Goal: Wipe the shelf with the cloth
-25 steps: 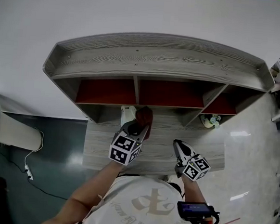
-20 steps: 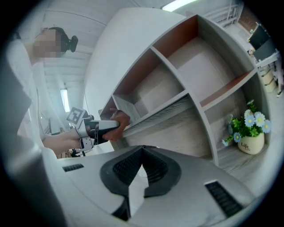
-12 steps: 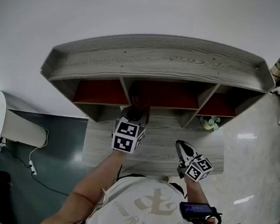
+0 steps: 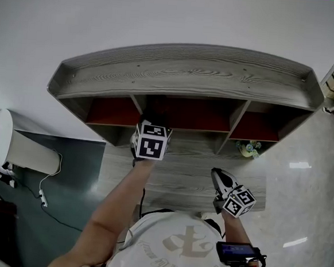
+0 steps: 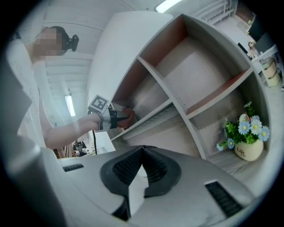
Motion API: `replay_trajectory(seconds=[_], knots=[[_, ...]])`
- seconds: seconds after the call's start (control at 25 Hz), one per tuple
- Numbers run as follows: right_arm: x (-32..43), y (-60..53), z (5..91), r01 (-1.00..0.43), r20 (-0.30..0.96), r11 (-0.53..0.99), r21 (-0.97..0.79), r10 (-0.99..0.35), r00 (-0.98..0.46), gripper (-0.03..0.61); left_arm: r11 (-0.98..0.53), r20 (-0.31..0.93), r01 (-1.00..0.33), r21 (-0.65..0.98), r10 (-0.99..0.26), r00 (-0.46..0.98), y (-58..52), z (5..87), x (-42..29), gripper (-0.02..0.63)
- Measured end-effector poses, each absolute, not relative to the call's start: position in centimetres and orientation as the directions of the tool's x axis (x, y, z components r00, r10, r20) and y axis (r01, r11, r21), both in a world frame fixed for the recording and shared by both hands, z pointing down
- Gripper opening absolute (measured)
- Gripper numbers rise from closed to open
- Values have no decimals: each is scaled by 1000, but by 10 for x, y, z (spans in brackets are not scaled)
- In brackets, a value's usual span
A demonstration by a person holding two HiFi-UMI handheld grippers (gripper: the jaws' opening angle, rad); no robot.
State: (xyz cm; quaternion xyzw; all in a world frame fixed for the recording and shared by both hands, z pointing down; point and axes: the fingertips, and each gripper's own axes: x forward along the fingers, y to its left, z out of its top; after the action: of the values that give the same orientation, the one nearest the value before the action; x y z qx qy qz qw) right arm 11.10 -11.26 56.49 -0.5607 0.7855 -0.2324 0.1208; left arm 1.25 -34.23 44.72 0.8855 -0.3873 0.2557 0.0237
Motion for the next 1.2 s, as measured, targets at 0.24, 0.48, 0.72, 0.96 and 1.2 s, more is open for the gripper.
replay_trajectory(seconds=[0.24, 0.48, 0.72, 0.96, 1.2], knots=[[127, -109, 566, -812, 56, 282, -511, -932, -359, 5, -644, 510, -749, -156, -702, 498, -357, 455, 21, 67], [144, -104, 571, -802, 55, 290, -522, -927, -370, 5, -603, 550, -783, -155, -711, 439, -367, 467, 27, 67], [156, -102, 574, -793, 54, 302, -528, -921, -387, 5, -591, 613, -791, -157, -687, 391, -370, 486, 29, 66], [163, -101, 577, -790, 55, 312, -528, -915, -399, 5, -598, 611, -796, -90, -664, 430, -370, 485, 32, 64], [166, -96, 578, -787, 62, 321, -527, -909, -412, 5, -640, 620, -767, -57, -624, 475, -359, 488, 49, 64]])
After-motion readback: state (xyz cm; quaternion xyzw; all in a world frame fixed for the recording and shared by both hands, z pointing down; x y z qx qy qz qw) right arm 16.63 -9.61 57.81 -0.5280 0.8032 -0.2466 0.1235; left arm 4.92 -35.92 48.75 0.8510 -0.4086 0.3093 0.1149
